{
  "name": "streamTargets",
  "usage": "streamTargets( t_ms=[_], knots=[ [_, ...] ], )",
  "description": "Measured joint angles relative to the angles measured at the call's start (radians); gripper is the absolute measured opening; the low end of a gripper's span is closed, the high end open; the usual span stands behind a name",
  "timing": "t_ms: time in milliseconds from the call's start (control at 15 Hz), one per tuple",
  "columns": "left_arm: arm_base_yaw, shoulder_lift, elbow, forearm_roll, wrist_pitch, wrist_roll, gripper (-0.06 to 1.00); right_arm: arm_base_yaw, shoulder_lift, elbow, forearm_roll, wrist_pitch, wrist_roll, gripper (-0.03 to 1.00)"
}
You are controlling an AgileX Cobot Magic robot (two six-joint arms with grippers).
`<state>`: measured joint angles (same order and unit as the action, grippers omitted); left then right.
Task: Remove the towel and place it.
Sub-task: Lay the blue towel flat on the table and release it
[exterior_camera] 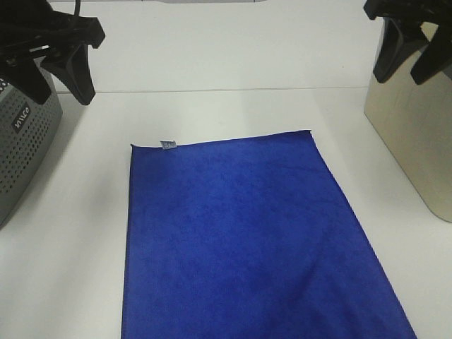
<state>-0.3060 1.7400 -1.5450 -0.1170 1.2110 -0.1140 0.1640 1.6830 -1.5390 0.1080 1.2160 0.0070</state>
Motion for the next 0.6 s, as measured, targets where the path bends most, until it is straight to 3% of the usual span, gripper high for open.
streamTargets(
  t_ms=[200, 600],
  knots=[
    [0.000, 0.150, -0.114, 0.054, -0.002, -0.098, 0.56, 0.000, 0.187, -0.196, -0.031, 0.001, 0.000, 0.53],
    [0.000, 0.398, -0.297, 0.021, -0.054, -0.170, 0.56, 0.000, 0.495, -0.518, 0.008, -0.002, -0.085, 0.53]
  ],
)
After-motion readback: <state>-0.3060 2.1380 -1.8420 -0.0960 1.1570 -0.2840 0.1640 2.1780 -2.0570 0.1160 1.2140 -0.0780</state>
